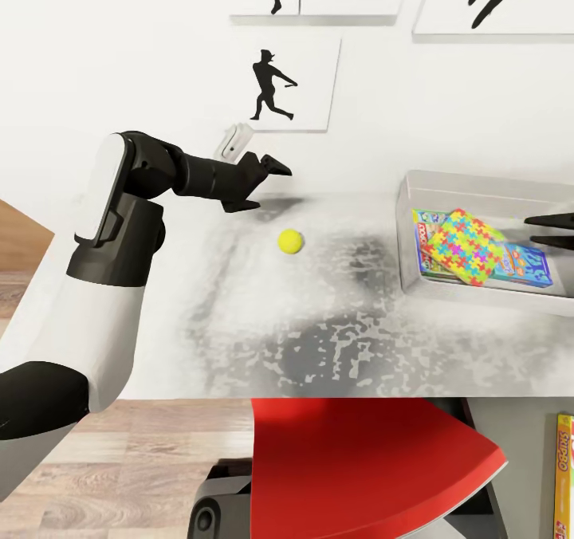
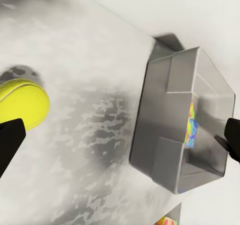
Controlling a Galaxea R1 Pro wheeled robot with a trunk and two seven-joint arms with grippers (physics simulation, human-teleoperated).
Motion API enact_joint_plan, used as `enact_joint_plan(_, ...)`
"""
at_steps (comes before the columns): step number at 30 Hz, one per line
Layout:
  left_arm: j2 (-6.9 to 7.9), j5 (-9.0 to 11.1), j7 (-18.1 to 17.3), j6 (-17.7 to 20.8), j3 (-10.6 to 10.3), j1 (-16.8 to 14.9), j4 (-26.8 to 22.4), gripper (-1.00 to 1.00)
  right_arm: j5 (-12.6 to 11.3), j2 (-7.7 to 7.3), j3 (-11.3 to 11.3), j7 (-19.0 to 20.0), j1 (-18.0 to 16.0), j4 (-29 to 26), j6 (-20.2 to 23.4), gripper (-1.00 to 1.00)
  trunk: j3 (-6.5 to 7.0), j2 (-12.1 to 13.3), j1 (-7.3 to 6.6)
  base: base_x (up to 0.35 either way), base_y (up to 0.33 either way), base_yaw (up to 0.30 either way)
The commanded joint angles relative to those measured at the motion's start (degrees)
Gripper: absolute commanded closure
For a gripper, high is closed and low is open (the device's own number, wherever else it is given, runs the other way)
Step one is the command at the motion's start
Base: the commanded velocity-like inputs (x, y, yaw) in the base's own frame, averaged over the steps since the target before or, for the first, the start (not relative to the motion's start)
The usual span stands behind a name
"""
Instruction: Put all the toys in the child's room - the three board games (two on the bed and one on the table), the two jigsaw puzzles on the table, and the tennis ball on the table - inside the toy box on the table in the child's room.
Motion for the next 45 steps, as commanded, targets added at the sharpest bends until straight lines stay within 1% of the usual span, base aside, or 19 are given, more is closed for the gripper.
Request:
enact_joint_plan(1,-0.02,0.5,0.6,0.2,0.0,-0.1,0.0,-1.0,0.6,0.04,-0.3,0.4,-0.1,0.0,0.6,-1.0,-0.08,-0.1,0.03,0.0,0.0,0.0)
enact_joint_plan(4,-0.07,0.5,0.5,0.2,0.1,-0.1,0.0,-1.0,0.6,0.03,-0.3,0.4,0.1,-1.3,0.7,-1.0,-0.08,-0.1,0.03,0.0,0.0,0.0)
enact_joint_plan(11,-0.07,0.4,0.5,0.2,0.1,0.0,0.0,-1.0,0.5,0.09,-0.2,0.7,0.2,-2.2,0.7,-1.0,-0.08,-0.1,0.03,0.0,0.0,0.0)
enact_joint_plan(22,-0.01,0.2,0.2,0.2,-0.4,1.2,0.0,-1.0,0.4,1.21,-0.2,0.9,0.4,-6.5,0.8,-1.0,-0.08,-0.1,0.03,0.0,0.0,0.0)
enact_joint_plan(33,0.34,0.1,0.1,0.2,-0.6,2.2,0.1,-1.0,0.4,1.85,-0.2,0.8,0.5,-8.0,0.7,-1.0,-0.08,-0.1,0.03,0.0,0.0,0.0)
enact_joint_plan(45,0.57,-0.1,0.0,0.2,-0.6,3.0,0.0,-1.0,0.4,1.95,-0.3,0.8,0.5,-8.4,0.7,-1.0,-0.08,-0.1,0.03,-0.003,0.0,0.0)
